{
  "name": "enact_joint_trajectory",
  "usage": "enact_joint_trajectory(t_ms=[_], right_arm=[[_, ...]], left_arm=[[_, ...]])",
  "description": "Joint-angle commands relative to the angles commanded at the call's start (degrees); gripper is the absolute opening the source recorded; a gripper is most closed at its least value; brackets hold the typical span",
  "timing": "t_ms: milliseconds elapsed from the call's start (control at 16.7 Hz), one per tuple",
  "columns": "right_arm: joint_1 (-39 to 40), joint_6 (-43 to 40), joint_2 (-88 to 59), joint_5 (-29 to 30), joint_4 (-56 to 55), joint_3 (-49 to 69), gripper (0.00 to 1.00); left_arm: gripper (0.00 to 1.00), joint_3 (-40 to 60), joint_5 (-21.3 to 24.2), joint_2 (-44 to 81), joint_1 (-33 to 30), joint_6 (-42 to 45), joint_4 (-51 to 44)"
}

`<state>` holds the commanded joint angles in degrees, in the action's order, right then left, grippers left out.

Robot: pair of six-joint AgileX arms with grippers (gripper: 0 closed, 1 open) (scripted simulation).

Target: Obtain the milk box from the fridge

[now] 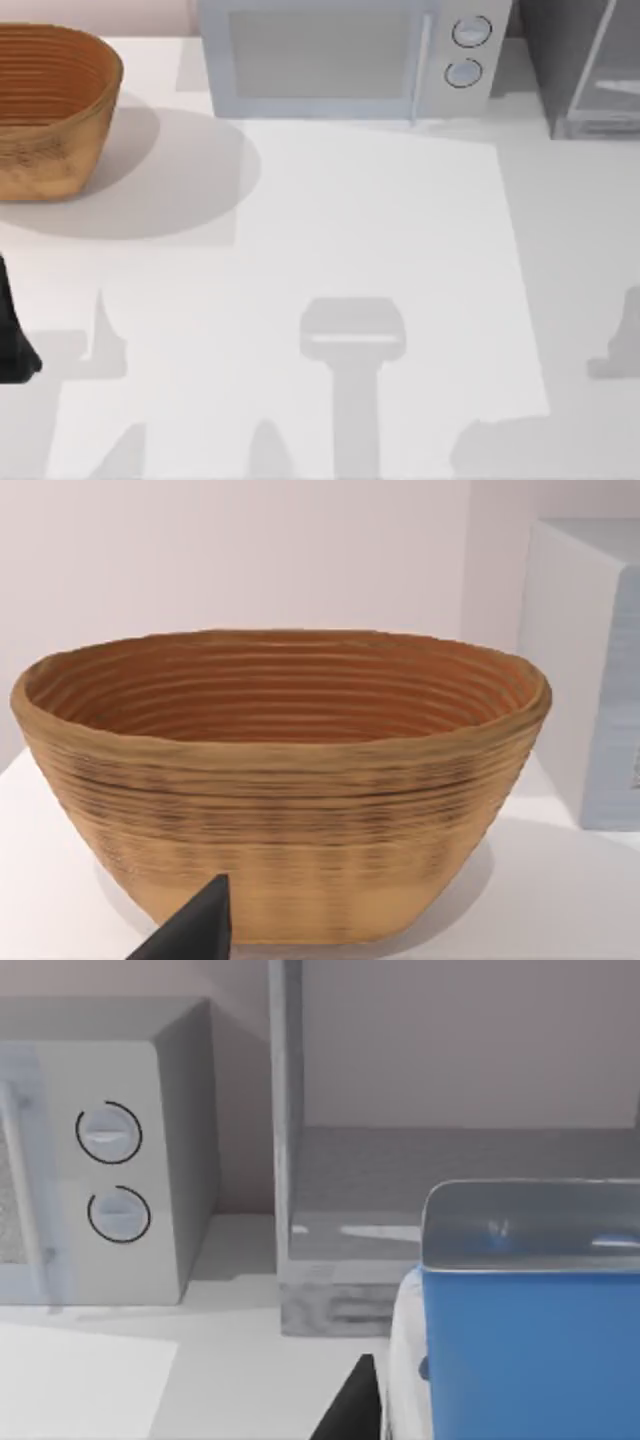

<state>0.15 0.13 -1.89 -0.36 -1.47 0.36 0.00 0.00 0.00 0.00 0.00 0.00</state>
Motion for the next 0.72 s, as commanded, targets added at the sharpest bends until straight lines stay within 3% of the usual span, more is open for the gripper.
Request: enact_joint_trajectory(t_ms=[300,720], right_arm=[[2.63,0.03,-13.34,-2.14,-11.27,2.47,0.00],[8.73,0.23,-46.08,-7.05,-38.60,8.32,0.00]], left_arm=[[1.00,0.00,0.00,0.00,0.00,0.00,0.00],[1.00,0.00,0.00,0.00,0.00,0.00,0.00]])
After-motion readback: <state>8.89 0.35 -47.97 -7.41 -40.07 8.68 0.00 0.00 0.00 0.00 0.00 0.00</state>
